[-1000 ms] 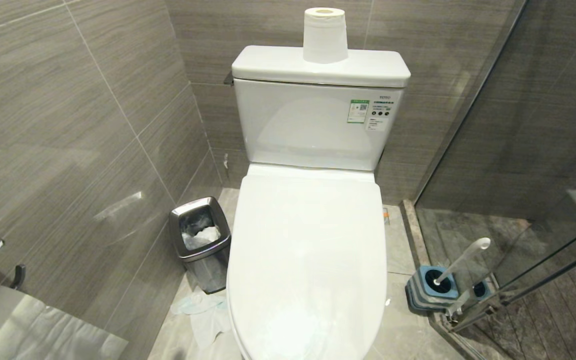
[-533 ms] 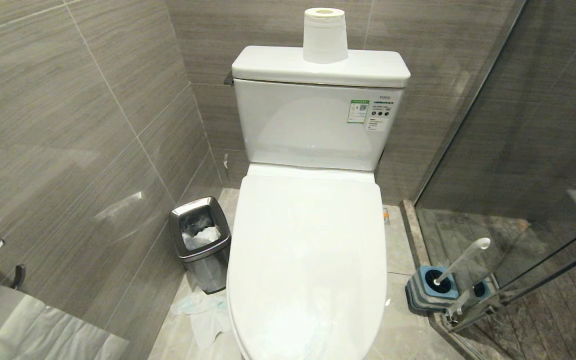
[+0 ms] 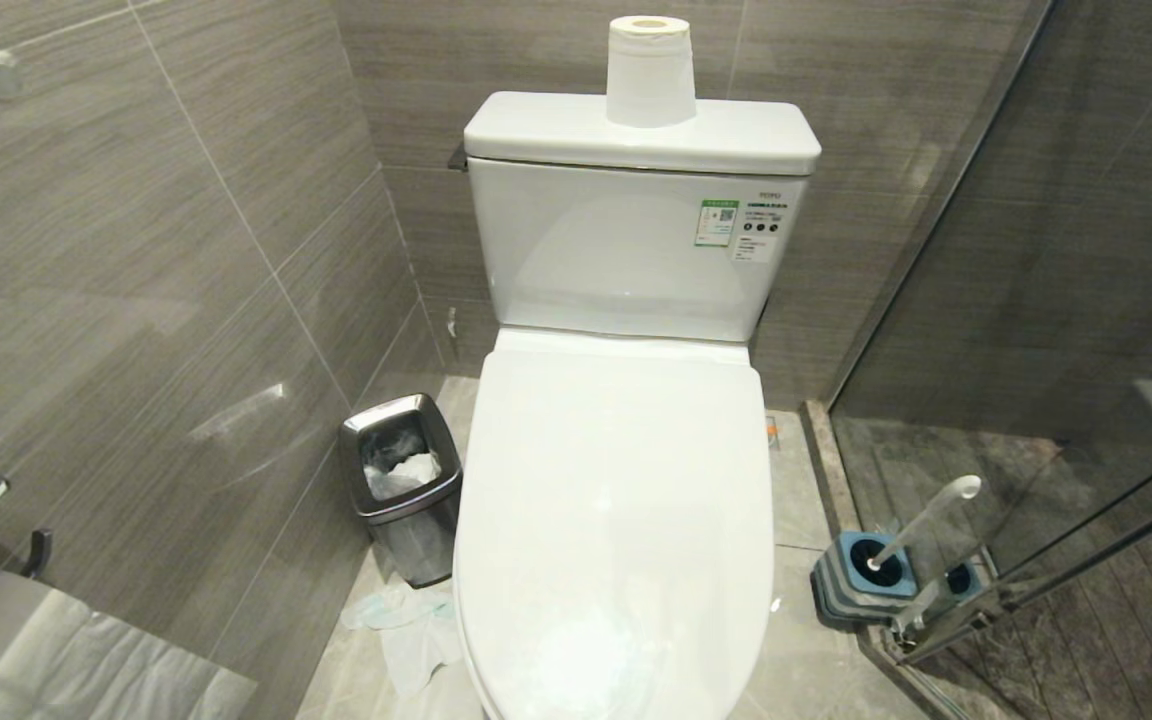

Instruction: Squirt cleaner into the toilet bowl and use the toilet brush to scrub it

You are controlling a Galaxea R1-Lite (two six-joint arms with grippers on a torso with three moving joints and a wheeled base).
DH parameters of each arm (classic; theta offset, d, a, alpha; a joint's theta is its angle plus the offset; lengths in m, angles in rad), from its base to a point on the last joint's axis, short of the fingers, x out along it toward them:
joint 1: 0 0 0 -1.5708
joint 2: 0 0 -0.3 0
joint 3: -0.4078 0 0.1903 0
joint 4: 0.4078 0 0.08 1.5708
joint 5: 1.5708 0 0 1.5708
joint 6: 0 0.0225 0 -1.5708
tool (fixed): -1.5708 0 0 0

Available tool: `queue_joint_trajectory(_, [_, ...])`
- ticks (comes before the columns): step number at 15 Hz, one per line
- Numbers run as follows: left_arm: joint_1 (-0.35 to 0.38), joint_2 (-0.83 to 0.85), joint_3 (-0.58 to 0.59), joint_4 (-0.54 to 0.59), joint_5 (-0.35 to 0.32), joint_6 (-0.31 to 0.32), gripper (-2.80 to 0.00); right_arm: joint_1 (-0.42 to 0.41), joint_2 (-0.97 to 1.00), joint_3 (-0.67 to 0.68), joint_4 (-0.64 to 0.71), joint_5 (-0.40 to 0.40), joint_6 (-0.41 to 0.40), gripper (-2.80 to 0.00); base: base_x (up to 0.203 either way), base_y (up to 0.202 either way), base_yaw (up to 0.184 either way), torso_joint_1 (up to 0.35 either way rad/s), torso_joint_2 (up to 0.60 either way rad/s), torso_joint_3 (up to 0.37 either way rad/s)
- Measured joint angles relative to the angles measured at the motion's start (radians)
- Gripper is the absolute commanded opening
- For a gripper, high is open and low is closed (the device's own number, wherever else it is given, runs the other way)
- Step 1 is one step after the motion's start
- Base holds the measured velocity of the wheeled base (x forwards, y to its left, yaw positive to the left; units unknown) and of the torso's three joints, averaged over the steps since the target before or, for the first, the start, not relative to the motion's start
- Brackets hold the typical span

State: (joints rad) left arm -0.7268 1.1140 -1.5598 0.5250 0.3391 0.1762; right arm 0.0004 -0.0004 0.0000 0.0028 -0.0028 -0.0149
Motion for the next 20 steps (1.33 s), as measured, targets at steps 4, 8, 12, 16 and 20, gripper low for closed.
queue_joint_trajectory(4, [0.031,0.03,0.043,-0.091,-0.001,-0.069,-2.8,0.0,0.0,0.0,0.0,0.0,0.0,-2.8,0.0,0.0,0.0,0.0,0.0,0.0])
queue_joint_trajectory(8, [0.266,-0.007,0.187,-0.257,-0.121,-0.097,-2.8,0.0,0.0,0.0,0.0,0.0,0.0,-2.8,0.0,0.0,0.0,0.0,0.0,0.0])
queue_joint_trajectory(12, [0.453,-0.124,0.399,-0.356,-0.301,-0.04,-2.8,0.0,0.0,0.0,0.0,0.0,0.0,-2.8,0.0,0.0,0.0,0.0,0.0,0.0])
queue_joint_trajectory(16, [0.526,-0.308,0.646,-0.364,-0.309,0.049,-2.8,0.0,0.0,0.0,0.0,0.0,0.0,-2.8,0.0,0.0,0.0,0.0,0.0,0.0])
queue_joint_trajectory(20, [0.575,-0.543,0.935,-0.365,-0.301,0.054,-2.8,0.0,0.0,0.0,0.0,0.0,0.0,-2.8,0.0,0.0,0.0,0.0,0.0,0.0])
